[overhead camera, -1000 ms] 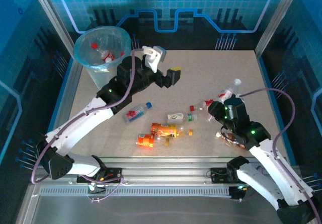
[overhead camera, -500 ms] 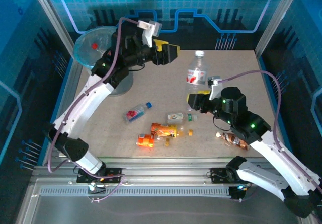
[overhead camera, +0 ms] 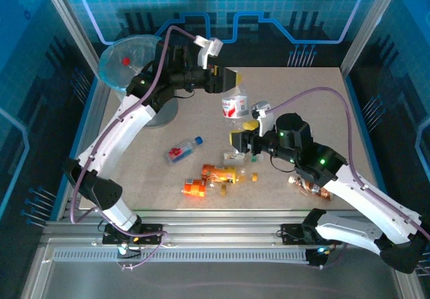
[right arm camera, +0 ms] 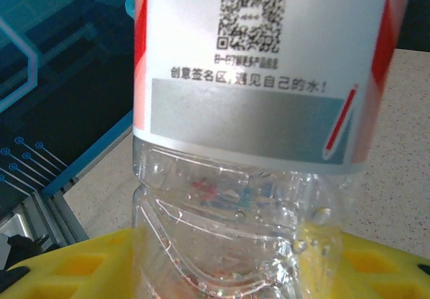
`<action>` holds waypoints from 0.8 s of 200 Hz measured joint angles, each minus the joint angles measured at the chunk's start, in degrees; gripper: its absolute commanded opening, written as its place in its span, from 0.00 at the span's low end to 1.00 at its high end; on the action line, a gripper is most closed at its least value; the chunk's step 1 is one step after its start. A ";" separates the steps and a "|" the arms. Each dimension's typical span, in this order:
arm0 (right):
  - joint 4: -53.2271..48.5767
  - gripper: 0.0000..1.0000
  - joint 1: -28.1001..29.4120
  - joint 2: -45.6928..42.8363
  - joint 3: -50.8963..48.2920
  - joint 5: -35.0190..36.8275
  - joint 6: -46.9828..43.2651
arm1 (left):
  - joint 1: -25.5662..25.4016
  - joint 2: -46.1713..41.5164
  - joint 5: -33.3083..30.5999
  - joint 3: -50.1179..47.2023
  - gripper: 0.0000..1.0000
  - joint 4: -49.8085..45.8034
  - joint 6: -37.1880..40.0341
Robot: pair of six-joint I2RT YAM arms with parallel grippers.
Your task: Put the plastic bottles in the bin
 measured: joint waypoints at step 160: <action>-2.14 0.97 6.12 15.91 25.22 8.52 -6.86 | 17.97 -4.39 -14.34 7.08 0.02 -2.14 1.07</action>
